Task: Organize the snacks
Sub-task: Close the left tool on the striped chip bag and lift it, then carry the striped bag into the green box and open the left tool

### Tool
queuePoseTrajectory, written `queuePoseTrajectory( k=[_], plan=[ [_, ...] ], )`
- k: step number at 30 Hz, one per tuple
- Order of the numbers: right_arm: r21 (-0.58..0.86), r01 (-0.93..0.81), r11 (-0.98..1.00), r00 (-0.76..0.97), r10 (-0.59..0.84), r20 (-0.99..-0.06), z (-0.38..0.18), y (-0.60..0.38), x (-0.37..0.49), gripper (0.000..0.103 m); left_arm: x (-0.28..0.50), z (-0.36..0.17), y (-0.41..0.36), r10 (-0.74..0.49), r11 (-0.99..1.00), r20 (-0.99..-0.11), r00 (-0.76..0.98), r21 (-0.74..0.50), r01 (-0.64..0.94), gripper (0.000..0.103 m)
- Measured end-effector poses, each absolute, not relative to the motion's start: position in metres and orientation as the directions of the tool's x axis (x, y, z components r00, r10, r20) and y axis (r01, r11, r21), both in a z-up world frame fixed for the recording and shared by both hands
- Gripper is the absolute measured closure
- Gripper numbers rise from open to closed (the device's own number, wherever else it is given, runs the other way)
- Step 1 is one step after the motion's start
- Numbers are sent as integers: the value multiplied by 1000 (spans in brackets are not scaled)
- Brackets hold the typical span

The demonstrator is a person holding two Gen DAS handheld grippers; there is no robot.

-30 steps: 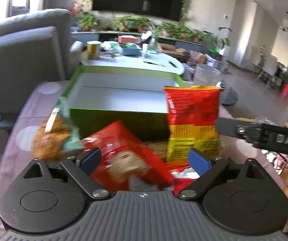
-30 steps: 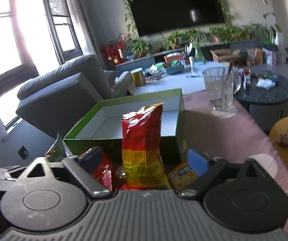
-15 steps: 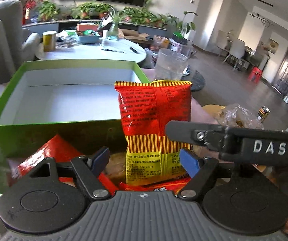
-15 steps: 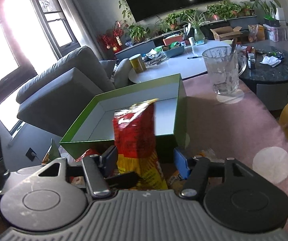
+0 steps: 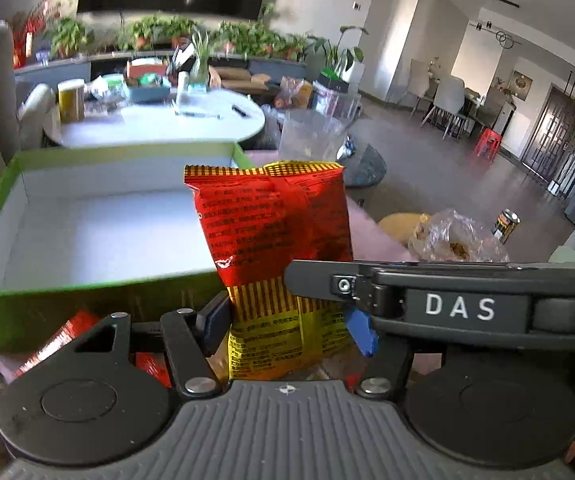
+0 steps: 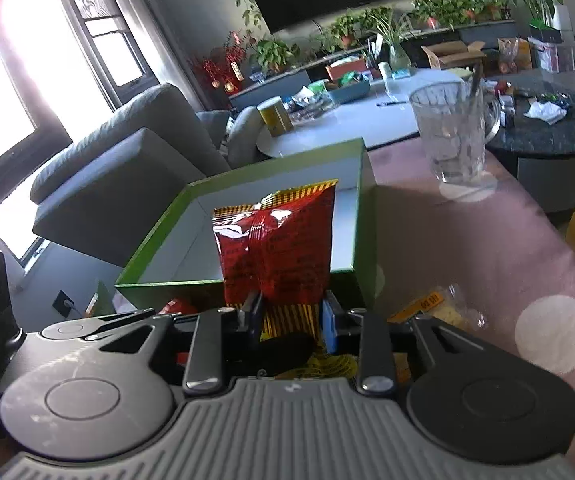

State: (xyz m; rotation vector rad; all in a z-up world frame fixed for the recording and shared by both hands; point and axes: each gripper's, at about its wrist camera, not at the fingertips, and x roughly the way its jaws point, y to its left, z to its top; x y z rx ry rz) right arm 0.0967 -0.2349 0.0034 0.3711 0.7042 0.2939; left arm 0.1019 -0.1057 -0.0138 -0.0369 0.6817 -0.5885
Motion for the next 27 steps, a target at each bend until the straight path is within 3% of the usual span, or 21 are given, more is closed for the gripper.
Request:
queuePoseTrajectory(
  k=[13,27],
  plan=[
    [423,-240,874,780,433,-451,51,-225,124,23,119,37,-95,-485,869,-479,732,-169,465,41],
    [476,-245,845,760,472,-447,41,-230,170,23,166,26,-99,-460,880,-524,716,-167,444,41]
  ],
)
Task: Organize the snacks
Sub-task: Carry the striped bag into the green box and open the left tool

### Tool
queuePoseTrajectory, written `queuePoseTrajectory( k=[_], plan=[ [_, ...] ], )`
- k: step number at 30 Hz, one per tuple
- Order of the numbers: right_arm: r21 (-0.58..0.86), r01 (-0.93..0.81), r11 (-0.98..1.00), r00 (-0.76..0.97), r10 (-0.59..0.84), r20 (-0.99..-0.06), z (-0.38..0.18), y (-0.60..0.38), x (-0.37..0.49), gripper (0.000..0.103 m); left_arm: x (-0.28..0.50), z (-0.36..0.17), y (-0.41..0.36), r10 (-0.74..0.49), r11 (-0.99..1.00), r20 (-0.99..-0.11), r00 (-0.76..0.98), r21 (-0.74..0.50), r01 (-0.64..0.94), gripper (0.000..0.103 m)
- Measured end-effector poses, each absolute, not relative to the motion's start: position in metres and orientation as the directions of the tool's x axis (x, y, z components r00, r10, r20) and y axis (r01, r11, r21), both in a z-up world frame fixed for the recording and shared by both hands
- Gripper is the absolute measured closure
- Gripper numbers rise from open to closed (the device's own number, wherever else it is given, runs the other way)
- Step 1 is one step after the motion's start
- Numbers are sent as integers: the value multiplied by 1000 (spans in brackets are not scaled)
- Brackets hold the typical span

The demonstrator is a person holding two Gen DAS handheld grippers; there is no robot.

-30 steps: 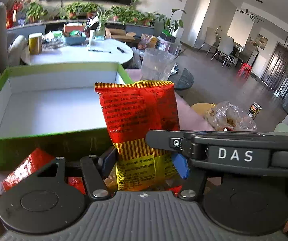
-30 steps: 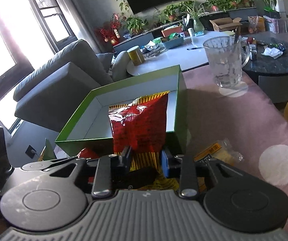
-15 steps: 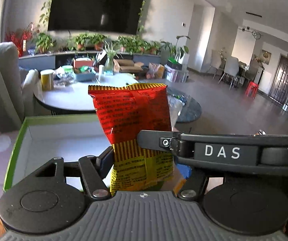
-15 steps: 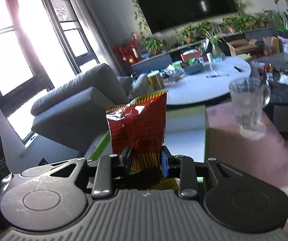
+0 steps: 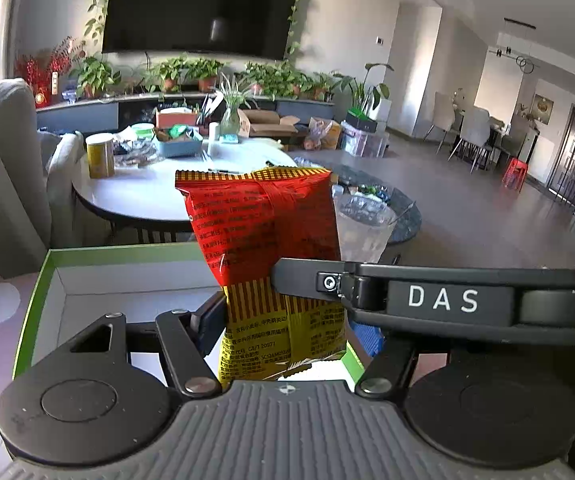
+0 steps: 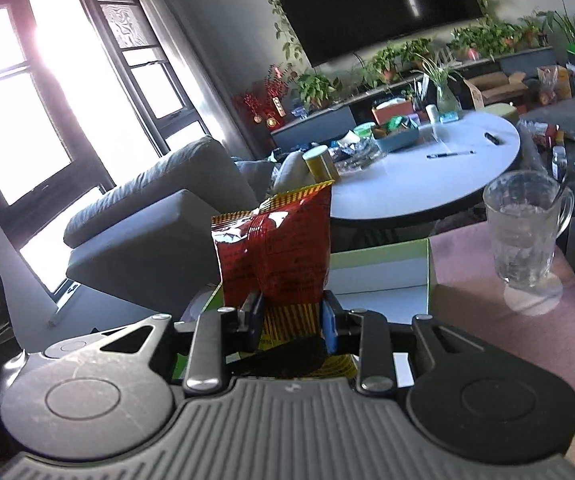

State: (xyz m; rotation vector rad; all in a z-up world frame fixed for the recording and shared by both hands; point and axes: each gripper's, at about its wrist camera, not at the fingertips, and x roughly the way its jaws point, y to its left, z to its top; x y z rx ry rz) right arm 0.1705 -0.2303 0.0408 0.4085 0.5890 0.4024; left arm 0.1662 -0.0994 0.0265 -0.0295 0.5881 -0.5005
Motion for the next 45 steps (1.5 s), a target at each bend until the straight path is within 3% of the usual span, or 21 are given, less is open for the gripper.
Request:
queuePoseTrajectory(
  k=[28,45],
  plan=[
    [482,-117,869,687,421,-592,-3,-232,178,23,187,-19,-107,-466,874,-642,609,-228,428,38],
    [467,-100,879,732,383,-564,14,-237,164,23,168,-8,-97,-455,883,-623,636,-224,413,30]
  ],
)
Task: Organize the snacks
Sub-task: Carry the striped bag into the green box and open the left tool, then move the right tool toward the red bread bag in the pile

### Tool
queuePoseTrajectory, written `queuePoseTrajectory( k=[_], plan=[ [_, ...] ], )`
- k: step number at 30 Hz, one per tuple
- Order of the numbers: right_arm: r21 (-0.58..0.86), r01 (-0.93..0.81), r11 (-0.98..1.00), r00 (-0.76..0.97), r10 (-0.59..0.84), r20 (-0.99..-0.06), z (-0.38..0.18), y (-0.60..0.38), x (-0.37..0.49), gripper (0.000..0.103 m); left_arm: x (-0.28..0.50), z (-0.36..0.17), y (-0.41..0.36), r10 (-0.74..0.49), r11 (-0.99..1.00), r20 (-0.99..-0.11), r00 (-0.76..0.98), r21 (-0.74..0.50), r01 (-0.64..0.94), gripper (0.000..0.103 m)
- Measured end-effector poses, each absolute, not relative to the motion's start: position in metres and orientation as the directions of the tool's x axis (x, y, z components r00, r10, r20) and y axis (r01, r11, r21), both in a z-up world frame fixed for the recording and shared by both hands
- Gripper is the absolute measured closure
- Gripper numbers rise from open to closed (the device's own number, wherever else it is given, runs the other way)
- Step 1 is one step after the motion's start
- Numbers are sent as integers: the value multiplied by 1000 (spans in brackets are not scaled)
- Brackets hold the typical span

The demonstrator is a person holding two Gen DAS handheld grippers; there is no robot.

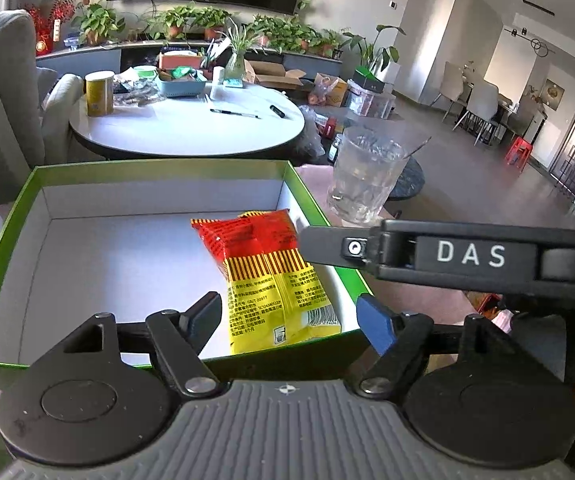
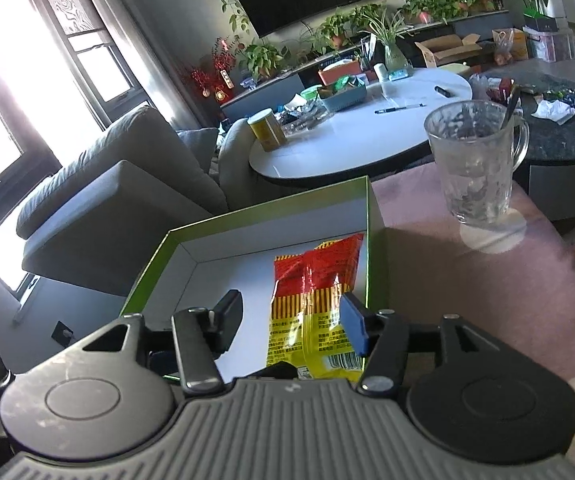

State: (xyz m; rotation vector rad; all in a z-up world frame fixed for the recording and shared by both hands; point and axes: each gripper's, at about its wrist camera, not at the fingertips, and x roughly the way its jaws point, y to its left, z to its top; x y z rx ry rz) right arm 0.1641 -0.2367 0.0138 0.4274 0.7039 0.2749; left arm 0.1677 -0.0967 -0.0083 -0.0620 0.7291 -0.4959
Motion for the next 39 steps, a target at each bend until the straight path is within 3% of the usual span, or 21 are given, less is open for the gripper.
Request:
queuePoseTrajectory(
  k=[21,33,39],
  plan=[
    [471,-145,870,758,403,-512,32,-244,129,23,115,24,-39,-347,938,-537,769,-188,292,23],
    [441,-217,871,706,452,-545,23,-218,114,23,76,6,3,-288,957,-563,775,-202,210,21],
    [415,-268,869,662,479,-576,16,-196,110,23,55,-4,6,-329,944,-586,740,-210,253,21]
  ],
)
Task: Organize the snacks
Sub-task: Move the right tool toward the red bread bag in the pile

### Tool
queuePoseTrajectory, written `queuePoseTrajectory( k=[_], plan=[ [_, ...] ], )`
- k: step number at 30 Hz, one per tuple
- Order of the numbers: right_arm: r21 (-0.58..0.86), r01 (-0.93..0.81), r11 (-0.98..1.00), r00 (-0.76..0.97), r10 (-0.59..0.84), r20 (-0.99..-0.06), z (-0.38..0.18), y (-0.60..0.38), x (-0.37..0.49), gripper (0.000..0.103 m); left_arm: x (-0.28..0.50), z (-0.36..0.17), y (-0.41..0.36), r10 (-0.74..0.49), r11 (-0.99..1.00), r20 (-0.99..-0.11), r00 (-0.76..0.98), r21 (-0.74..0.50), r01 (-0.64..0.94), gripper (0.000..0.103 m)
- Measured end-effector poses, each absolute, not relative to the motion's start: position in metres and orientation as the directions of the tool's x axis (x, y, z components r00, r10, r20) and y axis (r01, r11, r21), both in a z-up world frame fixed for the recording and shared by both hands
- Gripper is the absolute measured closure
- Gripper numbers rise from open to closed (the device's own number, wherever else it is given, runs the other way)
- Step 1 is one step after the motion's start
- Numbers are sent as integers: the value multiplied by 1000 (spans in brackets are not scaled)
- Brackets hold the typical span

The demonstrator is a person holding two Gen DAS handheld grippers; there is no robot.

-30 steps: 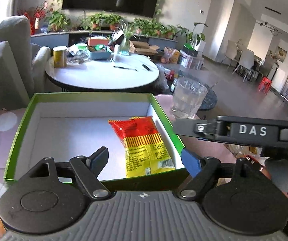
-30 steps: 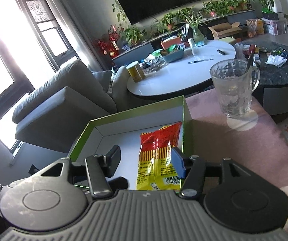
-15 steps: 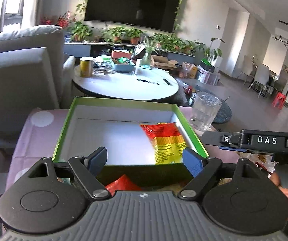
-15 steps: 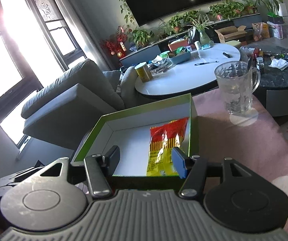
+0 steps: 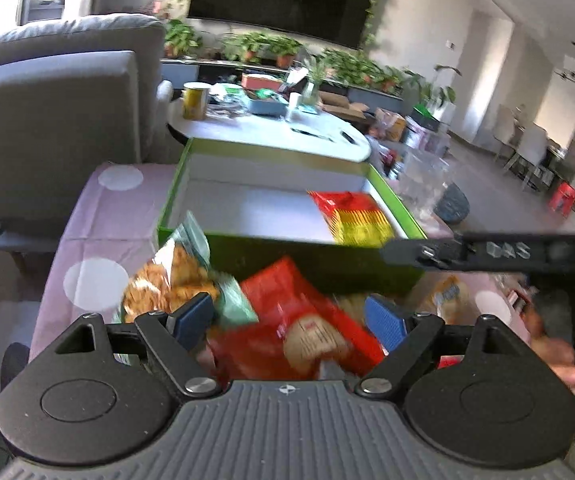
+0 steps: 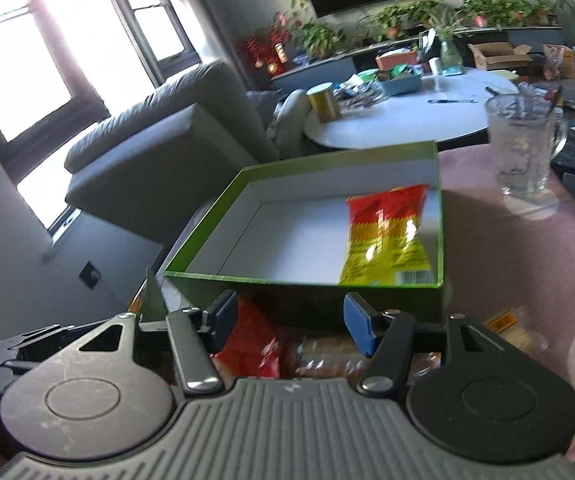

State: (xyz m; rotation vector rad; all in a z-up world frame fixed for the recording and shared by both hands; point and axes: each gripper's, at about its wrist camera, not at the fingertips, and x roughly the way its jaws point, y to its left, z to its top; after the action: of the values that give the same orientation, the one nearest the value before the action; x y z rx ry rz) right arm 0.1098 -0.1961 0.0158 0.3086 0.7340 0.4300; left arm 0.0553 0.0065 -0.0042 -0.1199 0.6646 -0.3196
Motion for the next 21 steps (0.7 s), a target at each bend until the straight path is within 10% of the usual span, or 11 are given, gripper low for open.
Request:
queuePoseTrajectory(
  k=[21],
  plan=[
    [357,-357,863,563,504,-655,-7,-145,109,22,76,-58,12,-340,940,-700,628,-274,203,12]
  ],
)
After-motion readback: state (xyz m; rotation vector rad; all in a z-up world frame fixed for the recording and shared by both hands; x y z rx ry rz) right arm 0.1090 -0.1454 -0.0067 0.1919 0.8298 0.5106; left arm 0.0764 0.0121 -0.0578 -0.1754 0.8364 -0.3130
